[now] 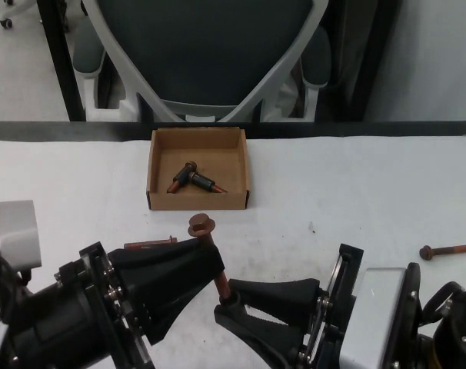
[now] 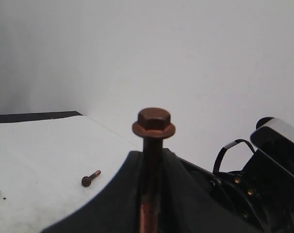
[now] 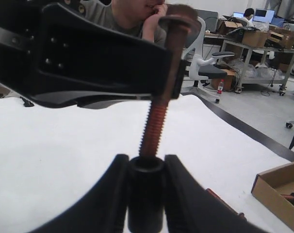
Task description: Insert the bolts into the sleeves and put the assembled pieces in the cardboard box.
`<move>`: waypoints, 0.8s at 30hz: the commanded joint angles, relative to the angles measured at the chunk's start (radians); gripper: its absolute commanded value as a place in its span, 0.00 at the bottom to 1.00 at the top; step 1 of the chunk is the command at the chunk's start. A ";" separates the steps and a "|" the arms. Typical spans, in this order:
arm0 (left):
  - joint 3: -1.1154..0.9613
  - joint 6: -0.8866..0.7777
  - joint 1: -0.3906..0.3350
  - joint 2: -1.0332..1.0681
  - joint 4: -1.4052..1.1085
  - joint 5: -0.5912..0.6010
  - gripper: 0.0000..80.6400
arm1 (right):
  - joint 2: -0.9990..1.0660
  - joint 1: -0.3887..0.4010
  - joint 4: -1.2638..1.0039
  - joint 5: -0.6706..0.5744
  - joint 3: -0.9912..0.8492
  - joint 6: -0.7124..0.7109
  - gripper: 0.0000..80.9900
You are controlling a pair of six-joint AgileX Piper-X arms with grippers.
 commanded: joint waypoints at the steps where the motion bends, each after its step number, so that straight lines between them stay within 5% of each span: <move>1: 0.001 0.030 0.002 -0.007 -0.013 0.044 0.01 | -0.001 0.004 -0.030 -0.007 -0.001 -0.009 0.00; 16: 0.001 -0.054 0.000 -0.007 -0.014 0.100 0.01 | -0.001 0.004 -0.039 -0.005 -0.001 -0.009 0.00; 24: 0.001 0.061 0.000 -0.007 0.039 0.100 0.01 | -0.001 0.004 -0.044 -0.005 -0.001 -0.009 0.00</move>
